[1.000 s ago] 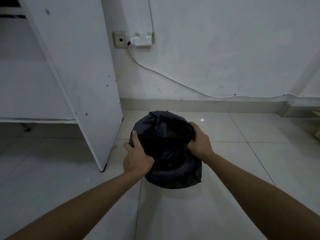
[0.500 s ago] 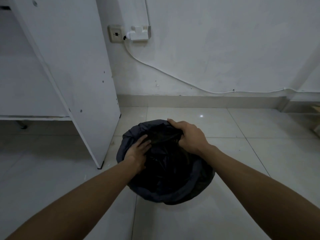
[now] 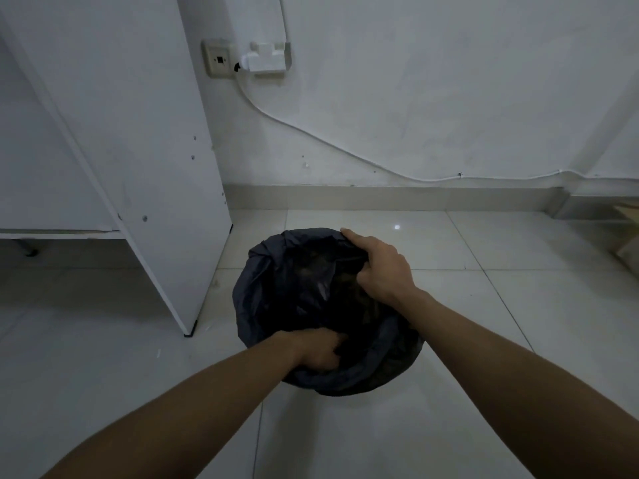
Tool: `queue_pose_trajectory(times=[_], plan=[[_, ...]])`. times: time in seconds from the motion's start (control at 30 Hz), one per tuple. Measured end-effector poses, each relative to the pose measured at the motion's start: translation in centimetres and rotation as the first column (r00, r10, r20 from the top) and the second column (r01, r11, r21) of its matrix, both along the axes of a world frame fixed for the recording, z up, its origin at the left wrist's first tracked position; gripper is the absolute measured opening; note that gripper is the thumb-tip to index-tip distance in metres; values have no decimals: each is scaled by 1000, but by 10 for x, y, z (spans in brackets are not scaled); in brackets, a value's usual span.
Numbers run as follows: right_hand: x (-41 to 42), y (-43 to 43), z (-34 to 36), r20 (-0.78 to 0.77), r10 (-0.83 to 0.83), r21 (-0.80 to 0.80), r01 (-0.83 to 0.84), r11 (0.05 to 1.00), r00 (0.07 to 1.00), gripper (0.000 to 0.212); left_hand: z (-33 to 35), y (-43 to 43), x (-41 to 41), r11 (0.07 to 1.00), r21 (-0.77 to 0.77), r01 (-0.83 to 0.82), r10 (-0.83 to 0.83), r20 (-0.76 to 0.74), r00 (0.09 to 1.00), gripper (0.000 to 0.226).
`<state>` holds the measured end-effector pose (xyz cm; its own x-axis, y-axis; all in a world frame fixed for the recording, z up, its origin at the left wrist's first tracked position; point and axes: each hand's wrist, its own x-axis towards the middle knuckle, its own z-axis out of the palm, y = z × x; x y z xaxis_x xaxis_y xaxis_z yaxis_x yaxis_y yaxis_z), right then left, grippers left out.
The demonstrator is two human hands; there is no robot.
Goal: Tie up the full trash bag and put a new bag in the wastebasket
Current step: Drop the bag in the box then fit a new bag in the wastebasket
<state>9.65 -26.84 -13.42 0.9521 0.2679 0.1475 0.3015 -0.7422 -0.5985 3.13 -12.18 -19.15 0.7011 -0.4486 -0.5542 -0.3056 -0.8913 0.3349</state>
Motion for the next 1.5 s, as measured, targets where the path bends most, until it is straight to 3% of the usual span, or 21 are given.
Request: queue_pose_trajectory(times=[0.07,0.13,0.2,0.33,0.43,0.5,0.57,0.63,0.73,0.87,0.93,1.0,1.1,1.17,1.2,1.3,1.37,1.43,1.5], plan=[[-1,0,2,4,10,3,-10,1000,1000,82,0,7,7,963,208,174,-227,270,936,60],[0,2,5,23,30,-4,-30,1000,999,82,-2,13,12,845,469,255,-446,357,821,61],[0,5,8,27,62,-10,-61,998,998,81,-4,19,19,747,624,231,-510,314,801,63],[-1,7,13,19,120,-11,-120,993,993,83,-4,37,31,547,834,74,-415,193,889,77],[-1,4,13,13,125,9,-126,992,992,83,-9,43,29,398,916,53,-474,155,866,81],[0,1,13,14,129,-6,-129,992,992,82,-13,37,26,428,903,34,-468,189,863,81],[1,-1,12,26,129,-30,-129,991,991,77,-14,27,25,522,852,44,-464,240,853,76],[1,-1,11,45,121,-41,-119,992,992,78,-17,15,22,598,785,162,-502,209,839,69],[0,1,11,65,126,-64,-122,990,990,83,-28,-2,11,565,732,379,-632,89,770,60],[1,-2,4,82,142,-121,-132,984,986,83,-21,-12,8,541,767,345,-626,93,774,59],[5,-7,0,98,143,-182,-123,975,985,81,-7,-8,9,560,778,286,-629,174,758,57],[7,-10,-3,122,153,-259,-118,959,981,81,8,1,8,633,733,250,-653,332,681,42],[8,-12,-4,176,160,-309,-100,946,971,80,27,17,4,781,592,201,-614,668,420,11],[9,-11,-4,225,177,-304,-104,947,958,79,34,30,7,911,404,86,-410,857,312,16],[9,-10,-3,247,194,-304,-114,946,950,77,38,36,9,946,324,-7,-305,899,315,27],[7,-3,1,291,218,-357,-105,928,932,74,47,49,15,939,214,-268,-68,882,467,62],[1,2,3,396,218,-490,5,872,892,72,48,51,19,924,142,-355,67,853,517,62],[-13,11,2,594,273,-541,125,831,756,61,47,50,21,924,91,-371,121,852,509,55],[-27,25,-8,638,405,-557,30,830,655,40,47,48,21,921,69,-383,148,849,508,51]])
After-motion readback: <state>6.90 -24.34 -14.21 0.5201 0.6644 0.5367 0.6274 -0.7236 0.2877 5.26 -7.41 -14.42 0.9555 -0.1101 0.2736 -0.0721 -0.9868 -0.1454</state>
